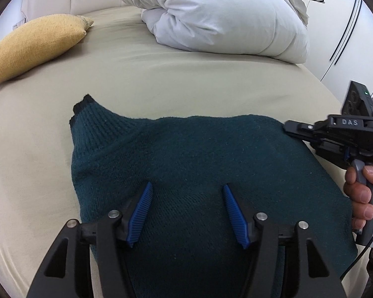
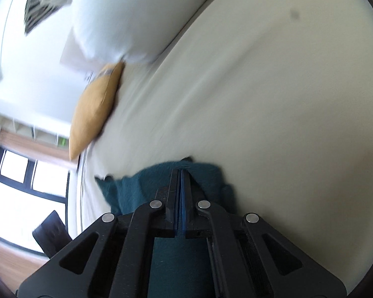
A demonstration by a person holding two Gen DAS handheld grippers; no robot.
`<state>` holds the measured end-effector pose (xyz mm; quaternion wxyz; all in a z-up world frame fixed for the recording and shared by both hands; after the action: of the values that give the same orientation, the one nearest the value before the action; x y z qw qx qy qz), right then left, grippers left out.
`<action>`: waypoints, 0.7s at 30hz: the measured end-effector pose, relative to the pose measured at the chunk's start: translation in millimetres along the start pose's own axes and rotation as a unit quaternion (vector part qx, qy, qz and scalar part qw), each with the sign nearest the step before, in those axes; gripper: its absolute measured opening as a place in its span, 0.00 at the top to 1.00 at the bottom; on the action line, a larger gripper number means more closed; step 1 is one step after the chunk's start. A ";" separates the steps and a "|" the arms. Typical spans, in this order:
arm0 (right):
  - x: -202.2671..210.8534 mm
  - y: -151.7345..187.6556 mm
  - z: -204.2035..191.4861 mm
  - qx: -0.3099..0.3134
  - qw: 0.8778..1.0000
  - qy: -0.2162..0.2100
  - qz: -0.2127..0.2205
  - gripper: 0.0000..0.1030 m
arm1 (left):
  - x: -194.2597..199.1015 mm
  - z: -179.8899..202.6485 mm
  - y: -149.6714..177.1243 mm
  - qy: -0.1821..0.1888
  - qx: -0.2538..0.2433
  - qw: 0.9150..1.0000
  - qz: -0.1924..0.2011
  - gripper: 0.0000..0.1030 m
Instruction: Fold small clothes
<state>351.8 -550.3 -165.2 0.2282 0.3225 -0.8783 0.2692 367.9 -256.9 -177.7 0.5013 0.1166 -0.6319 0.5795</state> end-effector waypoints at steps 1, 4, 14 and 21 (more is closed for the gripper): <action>9.1 -2.2 2.6 0.001 1.000 0.016 0.017 0.96 | 0.0 0.2 -0.7 0.001 0.000 1.000 -0.001 0.39; 40.7 2.2 1.1 0.011 0.998 0.040 0.036 0.83 | 9.5 -0.5 -1.7 0.006 0.015 1.000 0.005 0.40; 98.5 107.4 -85.2 0.107 0.987 -0.108 -0.056 0.81 | 117.5 33.6 35.2 0.092 0.073 0.992 0.051 0.56; 65.6 175.7 -42.8 0.073 0.987 -0.070 -0.127 0.84 | 90.6 49.9 110.2 0.103 0.080 0.991 -0.018 0.61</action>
<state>195.2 -439.2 -152.6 0.1741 0.4651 -0.8222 0.2781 220.1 -226.8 -167.1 0.5632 0.1071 -0.5265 0.6278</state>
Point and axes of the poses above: each gripper's, at about its wrist camera, not at the fingertips, and x roughly against the way its jaws point, z to its right, y to its underside, the point moved 10 cm from there along -x, roughly the way its jaws point, and after that the axes turned 4 degrees about z, right-handed, at the moved point
